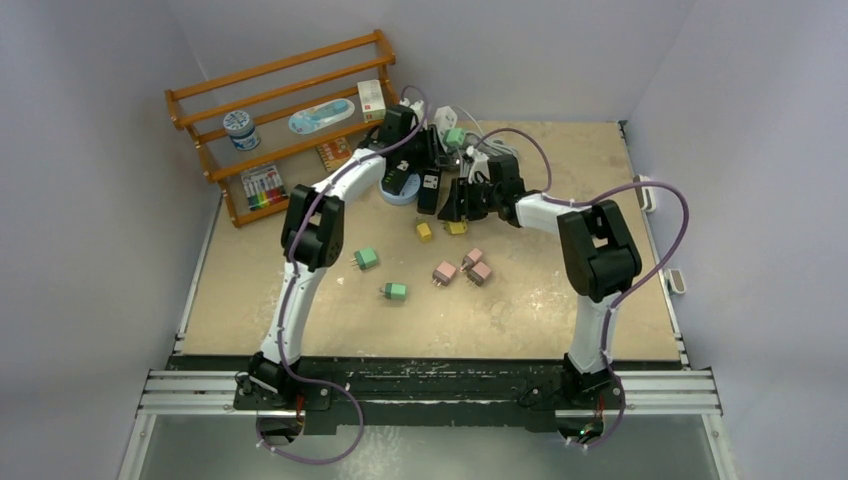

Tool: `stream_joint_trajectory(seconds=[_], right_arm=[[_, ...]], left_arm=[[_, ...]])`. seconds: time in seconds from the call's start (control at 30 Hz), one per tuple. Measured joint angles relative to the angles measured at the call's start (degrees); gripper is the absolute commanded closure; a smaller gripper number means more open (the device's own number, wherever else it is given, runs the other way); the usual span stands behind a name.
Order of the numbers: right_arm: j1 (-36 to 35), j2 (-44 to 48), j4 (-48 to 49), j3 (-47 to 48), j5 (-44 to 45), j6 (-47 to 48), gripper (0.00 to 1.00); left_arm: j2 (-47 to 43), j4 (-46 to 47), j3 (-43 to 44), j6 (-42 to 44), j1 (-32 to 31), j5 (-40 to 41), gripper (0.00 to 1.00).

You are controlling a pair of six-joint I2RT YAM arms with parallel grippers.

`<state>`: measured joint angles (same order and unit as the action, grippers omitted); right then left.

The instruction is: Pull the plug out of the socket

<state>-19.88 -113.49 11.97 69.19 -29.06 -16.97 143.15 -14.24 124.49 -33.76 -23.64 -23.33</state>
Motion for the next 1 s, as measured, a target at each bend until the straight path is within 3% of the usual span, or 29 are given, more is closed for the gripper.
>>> stream_joint_trajectory(seconds=[0.1, 0.27, 0.43, 0.67, 1.0], right_arm=[[0.02, 1.18, -1.53, -0.09, 0.98, 1.16, 0.23], [0.96, 8.37, -0.11, -1.42, 3.63, -0.04, 0.23], [8.63, 13.84, 9.25, 0.0, 4.13, -7.08, 0.26], [13.4, 3.48, 14.23, 12.57, 2.73, -11.37, 0.27], [11.67, -6.4, 17.88, 12.9, -5.42, -17.7, 0.32]], left_arm=[[-1.7, -0.46, -1.79, 2.38, -0.04, 0.87, 1.0], [-2.51, -1.53, -1.84, 6.91, -0.02, 1.97, 1.0], [-3.89, -0.66, -4.33, 9.35, -0.2, 2.95, 1.0], [-4.85, -0.92, -5.25, 15.82, -2.91, 7.41, 1.0], [-7.21, 0.09, -6.36, 19.15, -7.04, 11.63, 1.0]])
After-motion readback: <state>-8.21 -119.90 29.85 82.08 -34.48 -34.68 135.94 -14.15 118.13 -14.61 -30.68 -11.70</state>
